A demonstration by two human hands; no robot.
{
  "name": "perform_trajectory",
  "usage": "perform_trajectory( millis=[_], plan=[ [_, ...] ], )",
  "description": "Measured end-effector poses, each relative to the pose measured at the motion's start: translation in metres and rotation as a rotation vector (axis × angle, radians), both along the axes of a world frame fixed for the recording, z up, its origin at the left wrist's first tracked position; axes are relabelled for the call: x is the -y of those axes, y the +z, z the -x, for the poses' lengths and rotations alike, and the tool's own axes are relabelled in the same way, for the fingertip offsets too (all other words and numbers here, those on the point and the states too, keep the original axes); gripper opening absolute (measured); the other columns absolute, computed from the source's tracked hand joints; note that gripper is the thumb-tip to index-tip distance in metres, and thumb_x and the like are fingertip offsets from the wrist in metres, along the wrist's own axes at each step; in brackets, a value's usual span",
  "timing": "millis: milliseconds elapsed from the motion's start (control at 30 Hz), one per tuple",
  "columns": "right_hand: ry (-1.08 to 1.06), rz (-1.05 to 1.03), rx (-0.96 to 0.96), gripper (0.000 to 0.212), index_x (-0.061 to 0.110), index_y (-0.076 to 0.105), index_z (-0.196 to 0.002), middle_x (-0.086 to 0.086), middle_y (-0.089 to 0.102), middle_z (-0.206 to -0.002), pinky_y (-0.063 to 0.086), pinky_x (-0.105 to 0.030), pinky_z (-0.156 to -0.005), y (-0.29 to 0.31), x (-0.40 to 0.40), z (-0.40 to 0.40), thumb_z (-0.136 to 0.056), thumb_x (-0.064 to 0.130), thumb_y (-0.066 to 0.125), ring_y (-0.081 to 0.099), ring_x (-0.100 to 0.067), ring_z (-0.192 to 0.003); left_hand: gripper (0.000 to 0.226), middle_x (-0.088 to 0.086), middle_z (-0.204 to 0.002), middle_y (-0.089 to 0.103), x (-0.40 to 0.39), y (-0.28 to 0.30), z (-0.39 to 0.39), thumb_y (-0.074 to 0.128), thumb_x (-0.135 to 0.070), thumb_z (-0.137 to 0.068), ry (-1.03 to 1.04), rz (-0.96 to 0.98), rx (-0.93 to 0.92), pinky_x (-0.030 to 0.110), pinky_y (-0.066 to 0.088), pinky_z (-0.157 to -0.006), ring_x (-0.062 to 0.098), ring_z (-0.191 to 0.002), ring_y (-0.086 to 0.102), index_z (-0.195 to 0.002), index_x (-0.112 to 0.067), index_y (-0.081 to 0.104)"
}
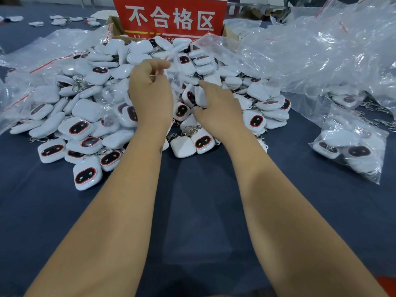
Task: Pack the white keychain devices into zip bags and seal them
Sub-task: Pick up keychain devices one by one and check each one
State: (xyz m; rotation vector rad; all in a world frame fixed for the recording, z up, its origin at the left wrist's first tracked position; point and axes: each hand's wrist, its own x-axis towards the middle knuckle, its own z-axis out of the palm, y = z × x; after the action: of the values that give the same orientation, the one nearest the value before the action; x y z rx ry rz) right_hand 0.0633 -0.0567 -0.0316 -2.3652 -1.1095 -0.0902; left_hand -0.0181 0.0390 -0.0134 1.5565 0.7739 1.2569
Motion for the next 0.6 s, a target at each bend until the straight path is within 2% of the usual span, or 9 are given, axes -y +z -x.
perform_trajectory(
  millis=[33, 100, 200, 267, 333, 400, 433, 533, 600],
  plan=[
    [0.009, 0.05, 0.04, 0.058, 0.022, 0.033, -0.151, 0.0, 0.043, -0.148, 0.028, -0.039, -0.105, -0.0019, -0.001, 0.0003, -0.095, 0.025, 0.05, 0.035, -0.029, -0.133, 0.04, -0.001, -0.092, 0.064, 0.0014, 0.0006, 0.0004, 0.042, 0.007, -0.085, -0.071, 0.043, 0.032, 0.026, 0.049, -0.07, 0.008, -0.071, 0.055, -0.086, -0.024, 0.068],
    [0.01, 0.09, 0.096, 0.051, 0.023, 0.038, -0.146, 0.0, 0.045, -0.144, 0.028, -0.04, -0.102, -0.0038, -0.0013, -0.0005, -0.096, 0.026, 0.049, 0.035, -0.03, -0.131, 0.043, -0.001, -0.079, 0.063, 0.0032, 0.0009, -0.0004, 0.04, 0.012, -0.081, -0.203, 0.087, 0.04, 0.024, 0.048, -0.064, 0.006, -0.064, 0.055, -0.084, -0.018, 0.07],
    [-0.045, 0.018, 0.098, 0.038, 0.016, 0.052, -0.13, -0.006, 0.053, -0.131, 0.032, -0.038, -0.094, -0.0014, -0.0003, -0.0019, -0.094, 0.025, 0.056, 0.043, -0.031, -0.124, 0.046, 0.0, -0.08, 0.063, 0.004, 0.0002, -0.0035, 0.038, 0.014, -0.08, -0.294, 0.093, -0.036, 0.023, 0.049, -0.069, 0.008, -0.068, 0.055, -0.087, -0.016, 0.071],
    [-0.068, -0.037, 0.045, 0.035, 0.014, 0.057, -0.127, -0.007, 0.057, -0.127, 0.038, -0.036, -0.094, 0.0008, -0.0002, -0.0022, -0.092, 0.02, 0.056, 0.05, -0.029, -0.119, 0.046, 0.0, -0.082, 0.063, 0.0045, -0.0024, -0.005, 0.036, 0.011, -0.084, -0.286, 0.063, -0.115, 0.018, 0.048, -0.065, 0.0, -0.059, 0.051, -0.091, -0.017, 0.072],
    [-0.07, -0.058, -0.01, 0.028, 0.014, 0.062, -0.118, -0.005, 0.061, -0.119, 0.042, -0.038, -0.093, 0.0026, 0.0, -0.0012, -0.091, 0.02, 0.057, 0.055, -0.027, -0.11, 0.044, 0.002, -0.089, 0.065, 0.0054, -0.0042, -0.0058, 0.037, 0.006, -0.089, -0.248, 0.01, -0.185, 0.019, 0.05, -0.066, -0.005, -0.055, 0.049, -0.103, -0.017, 0.072],
    [-0.069, -0.035, -0.022, 0.023, 0.017, 0.065, -0.11, -0.002, 0.062, -0.113, 0.044, -0.038, -0.091, 0.0035, -0.0002, -0.0005, -0.089, 0.025, 0.06, 0.056, -0.025, -0.105, 0.044, -0.003, -0.091, 0.064, 0.0039, -0.0053, -0.0065, 0.038, 0.003, -0.092, -0.195, -0.047, -0.22, 0.021, 0.05, -0.074, -0.002, -0.068, 0.051, -0.12, -0.014, 0.067],
    [-0.069, -0.028, -0.025, 0.024, 0.019, 0.065, -0.112, -0.001, 0.062, -0.116, 0.044, -0.039, -0.094, 0.0033, -0.0006, -0.0003, -0.09, 0.027, 0.06, 0.056, -0.024, -0.107, 0.045, -0.009, -0.089, 0.06, 0.003, -0.0054, -0.0065, 0.04, 0.004, -0.092, -0.169, -0.079, -0.234, 0.019, 0.048, -0.076, 0.001, -0.074, 0.051, -0.126, -0.013, 0.064],
    [-0.078, -0.118, -0.067, 0.026, 0.017, 0.065, -0.119, -0.003, 0.064, -0.12, 0.043, -0.043, -0.098, 0.004, -0.0006, 0.0002, -0.097, 0.025, 0.053, 0.058, -0.024, -0.111, 0.053, -0.012, -0.084, 0.049, 0.0002, -0.0057, -0.0064, 0.045, 0.009, -0.085, -0.152, -0.128, -0.264, 0.019, 0.045, -0.074, 0.004, -0.076, 0.048, -0.132, -0.013, 0.06],
    [-0.09, -0.264, -0.118, 0.022, 0.008, 0.066, -0.107, -0.006, 0.067, -0.104, 0.046, -0.044, -0.09, 0.0046, -0.0005, 0.0009, -0.097, 0.021, 0.051, 0.06, -0.024, -0.098, 0.053, -0.01, -0.085, 0.05, 0.0001, -0.0059, -0.0058, 0.047, 0.008, -0.083, -0.172, -0.133, -0.274, 0.02, 0.045, -0.071, 0.006, -0.076, 0.048, -0.13, -0.014, 0.061]
  ],
)
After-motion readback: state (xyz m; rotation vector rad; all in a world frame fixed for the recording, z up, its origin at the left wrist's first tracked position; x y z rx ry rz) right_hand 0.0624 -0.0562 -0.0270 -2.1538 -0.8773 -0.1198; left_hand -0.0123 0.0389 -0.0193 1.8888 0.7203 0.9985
